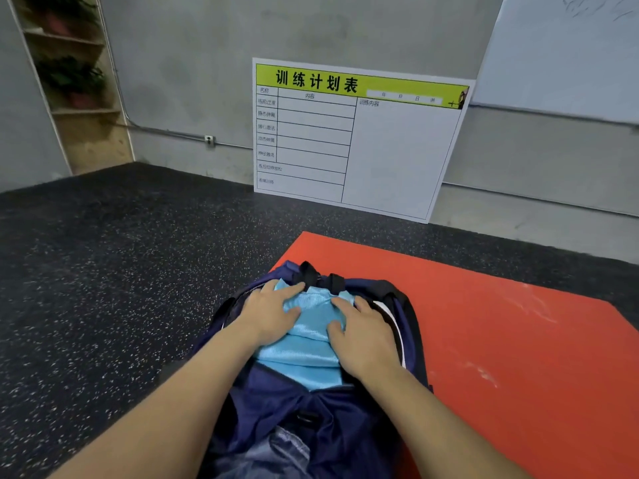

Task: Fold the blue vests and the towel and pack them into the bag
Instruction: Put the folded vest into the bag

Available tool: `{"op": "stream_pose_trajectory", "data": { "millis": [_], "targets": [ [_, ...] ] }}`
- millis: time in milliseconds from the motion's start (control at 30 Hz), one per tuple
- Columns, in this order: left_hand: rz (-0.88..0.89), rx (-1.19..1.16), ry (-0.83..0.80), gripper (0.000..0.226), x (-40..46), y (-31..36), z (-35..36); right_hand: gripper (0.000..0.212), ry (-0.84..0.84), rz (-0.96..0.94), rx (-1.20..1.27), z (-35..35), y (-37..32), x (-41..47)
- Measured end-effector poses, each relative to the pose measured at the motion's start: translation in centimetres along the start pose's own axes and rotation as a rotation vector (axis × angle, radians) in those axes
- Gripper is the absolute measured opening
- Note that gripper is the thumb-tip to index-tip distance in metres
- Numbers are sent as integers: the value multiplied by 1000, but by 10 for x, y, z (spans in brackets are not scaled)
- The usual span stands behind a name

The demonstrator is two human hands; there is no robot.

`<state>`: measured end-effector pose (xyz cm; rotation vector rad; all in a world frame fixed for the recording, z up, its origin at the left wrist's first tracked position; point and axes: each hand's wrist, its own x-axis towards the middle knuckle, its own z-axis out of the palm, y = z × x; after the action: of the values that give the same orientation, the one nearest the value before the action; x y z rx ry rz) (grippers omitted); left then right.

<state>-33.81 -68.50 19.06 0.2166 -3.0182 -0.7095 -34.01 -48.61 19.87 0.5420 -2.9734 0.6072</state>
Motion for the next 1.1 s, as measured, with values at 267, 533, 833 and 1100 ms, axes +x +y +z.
{"op": "stream_pose_trajectory", "data": {
  "millis": [267,533,833,1100],
  "targets": [
    [-45,238,-82,65,5,-5,1,60,-241,50,2,-10,-8,12],
    [-146,257,-131,67,-2,-8,15,52,-384,57,-103,-11,-5,-1],
    [-14,84,8,61,-44,11,-12,71,-346,129,141,-32,-21,-8],
    [179,38,136,61,-105,80,-83,73,-104,-32,191,-120,-3,-63]
  ]
}}
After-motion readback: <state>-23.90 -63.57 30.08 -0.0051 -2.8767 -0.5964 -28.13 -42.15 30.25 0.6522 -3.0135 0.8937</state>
